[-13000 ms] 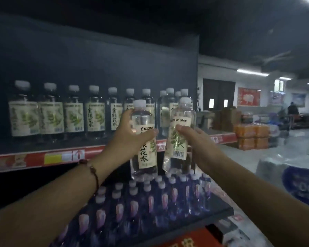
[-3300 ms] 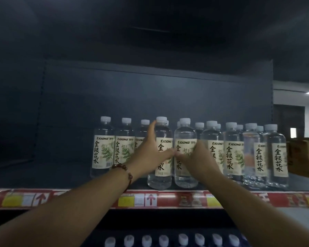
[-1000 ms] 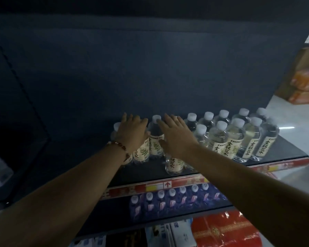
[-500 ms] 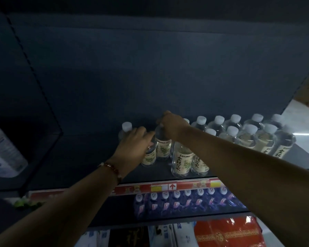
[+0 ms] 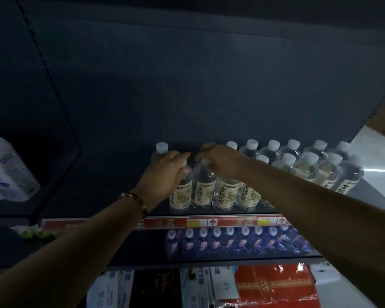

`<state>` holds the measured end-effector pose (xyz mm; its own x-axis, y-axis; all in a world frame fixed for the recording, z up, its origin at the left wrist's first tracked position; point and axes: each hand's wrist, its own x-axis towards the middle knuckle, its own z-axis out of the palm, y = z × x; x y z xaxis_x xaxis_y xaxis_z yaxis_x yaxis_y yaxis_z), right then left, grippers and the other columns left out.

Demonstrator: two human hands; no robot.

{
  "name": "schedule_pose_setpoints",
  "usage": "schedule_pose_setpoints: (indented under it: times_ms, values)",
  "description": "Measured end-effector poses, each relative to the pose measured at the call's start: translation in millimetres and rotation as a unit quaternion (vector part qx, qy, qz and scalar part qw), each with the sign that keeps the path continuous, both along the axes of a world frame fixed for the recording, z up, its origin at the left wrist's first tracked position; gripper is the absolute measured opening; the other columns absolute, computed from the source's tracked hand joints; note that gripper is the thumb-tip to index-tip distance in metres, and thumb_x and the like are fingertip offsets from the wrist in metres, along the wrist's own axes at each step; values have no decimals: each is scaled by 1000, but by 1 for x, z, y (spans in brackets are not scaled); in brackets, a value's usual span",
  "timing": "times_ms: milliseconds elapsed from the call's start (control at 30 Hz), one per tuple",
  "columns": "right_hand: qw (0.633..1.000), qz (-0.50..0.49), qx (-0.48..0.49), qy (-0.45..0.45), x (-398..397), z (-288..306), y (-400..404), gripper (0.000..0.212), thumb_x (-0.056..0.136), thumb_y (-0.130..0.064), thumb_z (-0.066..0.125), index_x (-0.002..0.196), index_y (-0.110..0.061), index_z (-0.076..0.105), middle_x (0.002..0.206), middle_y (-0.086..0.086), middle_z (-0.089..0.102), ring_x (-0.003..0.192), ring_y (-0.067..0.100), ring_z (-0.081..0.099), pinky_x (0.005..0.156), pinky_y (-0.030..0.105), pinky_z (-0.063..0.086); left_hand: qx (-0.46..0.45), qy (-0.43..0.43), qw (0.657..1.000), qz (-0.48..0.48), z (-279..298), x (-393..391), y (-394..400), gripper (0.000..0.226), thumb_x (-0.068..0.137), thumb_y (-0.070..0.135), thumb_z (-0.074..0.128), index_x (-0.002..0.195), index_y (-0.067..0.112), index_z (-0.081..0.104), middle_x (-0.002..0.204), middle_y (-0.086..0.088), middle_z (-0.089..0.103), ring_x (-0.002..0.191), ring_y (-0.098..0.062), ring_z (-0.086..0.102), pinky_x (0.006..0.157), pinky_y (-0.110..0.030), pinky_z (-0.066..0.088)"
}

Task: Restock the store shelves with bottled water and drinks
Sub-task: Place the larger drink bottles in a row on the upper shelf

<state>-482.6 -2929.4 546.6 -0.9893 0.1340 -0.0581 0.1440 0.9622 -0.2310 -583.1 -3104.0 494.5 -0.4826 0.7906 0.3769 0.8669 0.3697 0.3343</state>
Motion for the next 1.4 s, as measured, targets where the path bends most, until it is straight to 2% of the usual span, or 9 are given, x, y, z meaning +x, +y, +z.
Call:
schedule_pose_setpoints:
  times_ms: [100,167,367,533,800,933,1067,1167,1400]
  values:
    - [1000,-15,-14,-10,5,5,3,47,96,-8,52,141,-22,54,132,-1,52,117,17,55,91,26,42,1,-41,999,-30,-6,9,-6,65,97,34,59,155,23,30,157,0,31,140,-16,36,107,-35,41]
    - [1000,-19,-9,-4,6,2,2,47,97,-20,55,144,-25,50,138,0,51,123,20,54,99,34,45,12,-65,997,-29,-13,12,-10,69,96,34,59,156,31,24,160,4,24,138,-14,40,101,-33,46]
    - [999,-31,-3,30,10,-10,-2,53,96,-22,61,147,-18,46,141,7,52,125,27,54,104,41,44,49,-57,997,14,-25,18,-7,73,93,42,63,154,38,23,141,-1,47,122,-17,54,89,-32,51]
    - [999,-11,-28,18,10,-4,6,49,99,-12,56,147,-17,49,150,1,47,137,19,44,109,27,35,50,-59,997,25,-25,22,-5,69,96,45,58,155,34,23,143,-4,46,125,-19,51,88,-30,49]
    - [1000,6,-24,1,9,-1,10,50,99,-8,52,147,-23,48,152,-4,45,137,17,45,111,37,40,32,-27,998,53,-27,26,-6,73,95,46,57,156,35,20,139,-2,48,118,-16,55,82,-29,50]
    - [1000,5,3,13,9,-6,3,51,99,-19,53,149,-21,44,149,2,48,133,23,48,108,40,42,12,9,999,43,-26,22,-9,68,100,54,41,158,38,9,142,-3,45,119,-16,53,81,-29,51]
    - [993,20,91,71,8,-22,-16,66,98,-33,53,157,-20,27,163,6,27,149,27,25,122,41,16,19,78,995,56,-20,16,-19,58,104,48,30,158,34,13,158,-10,29,138,-27,40,98,-41,47]
    - [991,27,92,93,3,-26,-32,72,99,-39,51,159,-21,16,166,5,17,154,26,11,122,37,-1,37,35,995,88,-6,-4,-26,58,106,40,34,158,33,12,162,-10,23,144,-29,32,109,-45,37]
    - [993,51,79,73,-21,-25,-51,83,92,-48,62,158,-25,19,152,3,42,141,23,38,121,42,15,-67,-62,991,101,7,-70,-20,66,100,47,48,157,35,15,163,-11,19,141,-34,37,107,-48,42]
